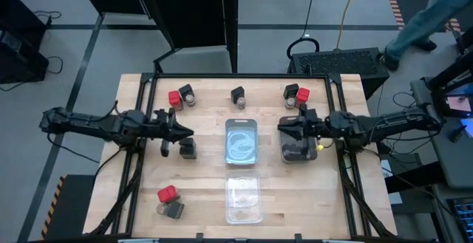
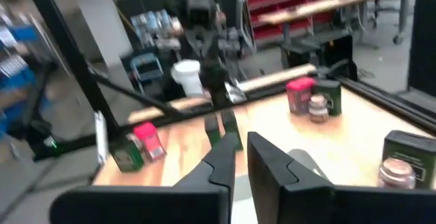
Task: Sort spices by type
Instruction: Put the black spice can into the gray bin
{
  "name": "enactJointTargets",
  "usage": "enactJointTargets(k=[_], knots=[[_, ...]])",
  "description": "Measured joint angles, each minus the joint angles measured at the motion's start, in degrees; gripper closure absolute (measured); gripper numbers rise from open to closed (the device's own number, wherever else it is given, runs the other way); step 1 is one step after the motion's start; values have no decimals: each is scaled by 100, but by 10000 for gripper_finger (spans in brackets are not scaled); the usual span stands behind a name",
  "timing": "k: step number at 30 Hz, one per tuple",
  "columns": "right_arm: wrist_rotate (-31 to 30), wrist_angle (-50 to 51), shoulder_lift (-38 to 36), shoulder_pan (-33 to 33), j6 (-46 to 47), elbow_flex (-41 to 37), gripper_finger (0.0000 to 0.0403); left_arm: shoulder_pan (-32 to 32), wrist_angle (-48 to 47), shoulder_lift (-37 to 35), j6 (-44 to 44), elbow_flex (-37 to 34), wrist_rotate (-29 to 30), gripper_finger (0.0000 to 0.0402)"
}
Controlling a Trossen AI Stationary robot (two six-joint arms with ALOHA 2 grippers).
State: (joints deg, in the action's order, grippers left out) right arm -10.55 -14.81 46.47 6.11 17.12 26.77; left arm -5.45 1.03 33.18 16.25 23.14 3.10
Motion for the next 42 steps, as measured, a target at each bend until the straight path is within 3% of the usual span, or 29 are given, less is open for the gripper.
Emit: enactJointTargets(k=[7, 13, 18, 27, 35, 42], knots=[[52, 593, 959, 165, -347, 924, 360, -502, -1858, 997, 94, 1486, 60, 373], [29, 558, 1551, 436, -338, 1023, 360, -976, -3808, 1895, 424, 2724, 586, 373], [-4, 60, 1991, 495, -460, 1023, 360, -973, -4701, 2477, 402, 3140, 654, 373], [6, -715, 2489, 490, -832, 1056, 360, -764, -4949, 2860, -91, 3160, 633, 370], [59, 880, 3159, 492, -1454, 2436, 356, -770, -5142, 2876, 131, 3160, 589, 300], [59, 2005, 3904, 492, -2021, 3488, 295, -818, -5124, 3049, 152, 3160, 19, 229]])
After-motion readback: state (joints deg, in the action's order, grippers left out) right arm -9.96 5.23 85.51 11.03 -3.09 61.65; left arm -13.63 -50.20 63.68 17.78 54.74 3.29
